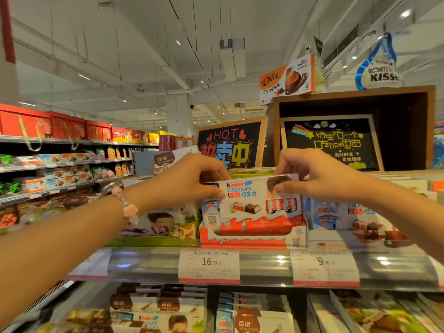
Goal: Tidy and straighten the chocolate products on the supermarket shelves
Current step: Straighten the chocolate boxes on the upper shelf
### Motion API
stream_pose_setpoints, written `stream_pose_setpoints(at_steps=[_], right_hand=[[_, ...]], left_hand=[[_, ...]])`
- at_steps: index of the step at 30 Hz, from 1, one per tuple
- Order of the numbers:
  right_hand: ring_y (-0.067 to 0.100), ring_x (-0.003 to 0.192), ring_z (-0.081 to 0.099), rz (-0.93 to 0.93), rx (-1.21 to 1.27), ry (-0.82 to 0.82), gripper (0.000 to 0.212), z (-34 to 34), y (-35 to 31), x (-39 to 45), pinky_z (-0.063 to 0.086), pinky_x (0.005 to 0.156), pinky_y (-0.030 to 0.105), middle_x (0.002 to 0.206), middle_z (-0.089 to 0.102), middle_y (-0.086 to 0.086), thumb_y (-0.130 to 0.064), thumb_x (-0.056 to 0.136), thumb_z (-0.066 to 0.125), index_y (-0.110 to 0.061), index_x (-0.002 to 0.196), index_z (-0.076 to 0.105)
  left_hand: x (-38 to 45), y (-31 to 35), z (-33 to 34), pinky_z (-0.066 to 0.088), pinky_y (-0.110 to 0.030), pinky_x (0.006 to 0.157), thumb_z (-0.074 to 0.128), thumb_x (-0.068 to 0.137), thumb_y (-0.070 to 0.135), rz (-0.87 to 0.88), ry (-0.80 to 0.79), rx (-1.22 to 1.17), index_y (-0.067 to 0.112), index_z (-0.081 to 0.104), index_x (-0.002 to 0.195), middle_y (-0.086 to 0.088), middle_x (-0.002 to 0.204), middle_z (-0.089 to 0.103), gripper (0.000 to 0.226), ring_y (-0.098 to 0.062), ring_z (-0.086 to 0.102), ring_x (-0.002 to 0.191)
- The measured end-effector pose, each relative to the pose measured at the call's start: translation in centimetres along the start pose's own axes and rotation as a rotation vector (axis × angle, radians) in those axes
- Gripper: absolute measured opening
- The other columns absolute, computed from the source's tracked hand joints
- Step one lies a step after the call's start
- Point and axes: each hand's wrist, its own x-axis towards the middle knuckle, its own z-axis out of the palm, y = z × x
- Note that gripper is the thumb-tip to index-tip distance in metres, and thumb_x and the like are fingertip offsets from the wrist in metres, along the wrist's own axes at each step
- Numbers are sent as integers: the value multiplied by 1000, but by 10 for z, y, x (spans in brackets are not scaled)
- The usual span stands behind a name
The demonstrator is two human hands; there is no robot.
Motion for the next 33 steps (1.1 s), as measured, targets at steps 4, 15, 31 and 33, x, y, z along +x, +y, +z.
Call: stream_pose_setpoints(at_steps=[4,15,31,33], right_hand=[[1,67,57,3,-89,-50,15,0,0,0,44,59,19,74,64,-8,-29,72,77,-26,71,62],[2,89,51,-143,-225,38,18,7,-26,10,43,77,25,95,51,-13,-38,73,70,-29,88,65],[9,113,49,-485,-411,-107,20,81,-108,63,41,93,39,126,53,-11,-44,81,64,-31,93,73],[10,111,50,-499,-480,-86,20,84,-111,66,38,91,38,125,53,-12,-48,80,63,-32,88,72]], left_hand=[[-1,0,4,42,-6,75,72,79,24,73,-3,204,27,69,100,19,94,58,22,7,52,89],[-43,-22,-54,40,-23,91,74,72,38,-10,87,136,21,62,76,7,107,59,21,-3,53,105],[-127,-65,-66,49,-49,85,87,60,23,24,63,736,15,72,91,-16,125,55,35,-35,54,111],[-125,-71,-65,48,-48,88,85,63,21,18,56,758,12,73,94,-15,125,57,35,-35,54,113]])
